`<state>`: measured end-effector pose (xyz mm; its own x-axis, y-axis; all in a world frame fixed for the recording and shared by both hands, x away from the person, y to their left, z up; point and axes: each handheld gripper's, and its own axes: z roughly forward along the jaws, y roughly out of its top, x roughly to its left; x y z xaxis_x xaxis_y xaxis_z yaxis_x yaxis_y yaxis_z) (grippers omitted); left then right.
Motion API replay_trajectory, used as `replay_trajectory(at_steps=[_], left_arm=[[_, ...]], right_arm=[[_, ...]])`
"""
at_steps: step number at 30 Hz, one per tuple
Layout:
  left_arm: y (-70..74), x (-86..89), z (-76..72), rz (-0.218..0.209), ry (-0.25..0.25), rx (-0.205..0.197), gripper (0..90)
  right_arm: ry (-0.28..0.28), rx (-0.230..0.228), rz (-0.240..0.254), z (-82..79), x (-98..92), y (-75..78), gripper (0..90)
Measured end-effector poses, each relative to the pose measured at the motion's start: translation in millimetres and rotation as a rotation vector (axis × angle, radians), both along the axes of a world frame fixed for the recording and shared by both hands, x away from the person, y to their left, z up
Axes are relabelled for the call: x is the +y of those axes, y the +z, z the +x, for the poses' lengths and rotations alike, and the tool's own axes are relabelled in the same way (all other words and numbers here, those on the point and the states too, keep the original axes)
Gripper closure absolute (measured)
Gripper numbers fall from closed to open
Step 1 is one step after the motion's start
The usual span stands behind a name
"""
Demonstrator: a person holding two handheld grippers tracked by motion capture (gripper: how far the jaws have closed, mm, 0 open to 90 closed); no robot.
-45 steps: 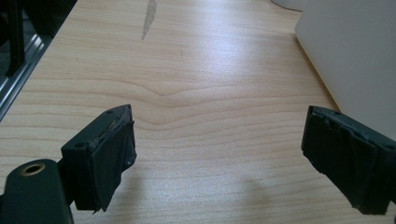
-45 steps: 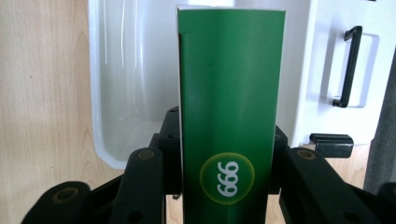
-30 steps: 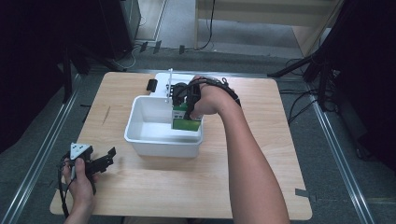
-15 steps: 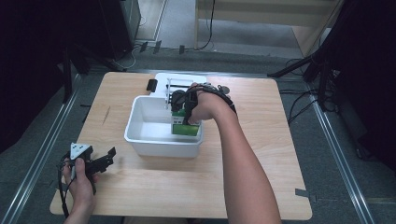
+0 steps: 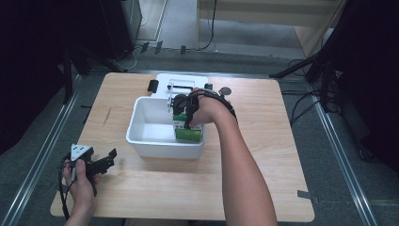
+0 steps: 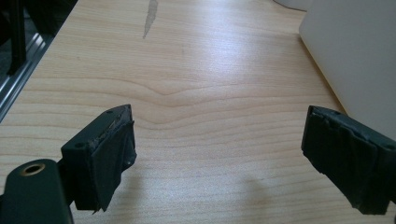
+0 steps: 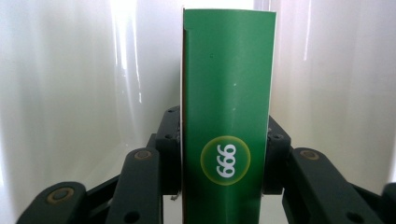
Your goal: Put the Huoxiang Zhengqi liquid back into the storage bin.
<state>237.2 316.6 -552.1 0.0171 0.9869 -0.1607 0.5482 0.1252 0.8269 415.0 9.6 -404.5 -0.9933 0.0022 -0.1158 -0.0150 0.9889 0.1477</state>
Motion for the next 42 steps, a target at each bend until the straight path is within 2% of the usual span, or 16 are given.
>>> replay_trajectory(at_steps=[4,7,11,14,21,29,36,42], left_arm=[[0.1,-0.2,-0.1,0.004,-0.001,0.001,10.5],[0.2,-0.2,-0.2,0.005,-0.001,0.001,10.6],[0.3,-0.2,-0.3,0.008,-0.002,0.003,10.5],[0.3,-0.2,-0.4,0.009,-0.002,0.002,10.5],[0.3,0.1,-0.4,0.010,-0.004,0.004,10.5],[0.3,0.1,-0.5,0.011,-0.003,0.003,10.5],[0.1,-0.2,-0.5,0.010,-0.002,-0.001,10.5],[0.0,-0.7,-0.3,0.013,0.000,-0.003,10.5]], right_arm=[[-0.009,-0.008,0.012,-0.3,-0.8,1.8,57.9],[-0.064,0.006,0.030,-0.9,-1.5,4.8,51.8],[-0.058,0.013,0.043,-3.7,-1.8,9.3,48.8],[-0.074,-0.005,0.081,-1.8,-2.9,14.9,45.7],[-0.117,-0.040,0.132,0.4,-6.9,29.4,39.7],[-0.138,-0.052,0.189,-3.5,-9.1,50.0,35.0],[-0.164,-0.078,0.205,-6.7,-20.0,70.4,33.9],[-0.215,-0.119,0.217,-8.9,-34.4,81.9,32.2]])
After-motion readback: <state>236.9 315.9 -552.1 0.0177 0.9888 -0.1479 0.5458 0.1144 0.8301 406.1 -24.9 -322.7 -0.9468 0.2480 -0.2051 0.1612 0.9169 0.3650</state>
